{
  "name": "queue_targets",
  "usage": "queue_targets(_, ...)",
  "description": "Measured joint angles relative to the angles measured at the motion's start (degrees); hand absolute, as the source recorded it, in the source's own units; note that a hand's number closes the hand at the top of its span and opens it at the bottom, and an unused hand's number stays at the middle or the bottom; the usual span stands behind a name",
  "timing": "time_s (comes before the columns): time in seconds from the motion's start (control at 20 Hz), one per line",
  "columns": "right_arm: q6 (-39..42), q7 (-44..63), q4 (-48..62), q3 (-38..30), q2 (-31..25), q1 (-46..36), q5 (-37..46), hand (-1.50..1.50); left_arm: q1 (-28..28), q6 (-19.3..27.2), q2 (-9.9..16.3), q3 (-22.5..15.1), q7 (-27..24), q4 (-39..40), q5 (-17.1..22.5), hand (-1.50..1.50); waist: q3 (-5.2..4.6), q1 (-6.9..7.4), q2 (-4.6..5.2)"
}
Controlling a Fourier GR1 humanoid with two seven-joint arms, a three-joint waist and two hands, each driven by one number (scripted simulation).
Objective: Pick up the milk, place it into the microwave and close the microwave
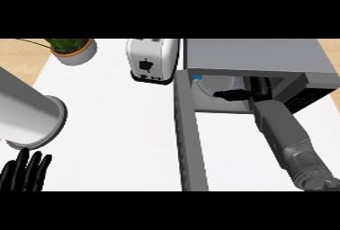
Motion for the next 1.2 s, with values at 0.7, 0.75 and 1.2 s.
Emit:
queue_targets(0.7, 8.1, -6.6, -3.8, 0.2, 4.3, 16.6, -3.1, -1.50, 1.0, -1.7, 1.3, -2.9, 0.9, -0.1, 0.4, -1.50, 0.45, -1.95, -0.09)
queue_targets(0.75, 8.7, -7.1, -4.5, 0.2, 4.5, 18.0, -3.4, -1.50, 0.9, -2.4, 1.7, -3.6, 0.8, 0.1, 0.6, -1.50, 0.49, -2.09, -0.04)
queue_targets(1.2, 19.7, -10.2, -12.0, 2.7, 4.6, 30.7, -5.3, -1.50, -6.6, -6.4, 4.2, -6.2, 3.2, 5.8, -0.1, 1.50, 0.57, -2.83, 0.12)
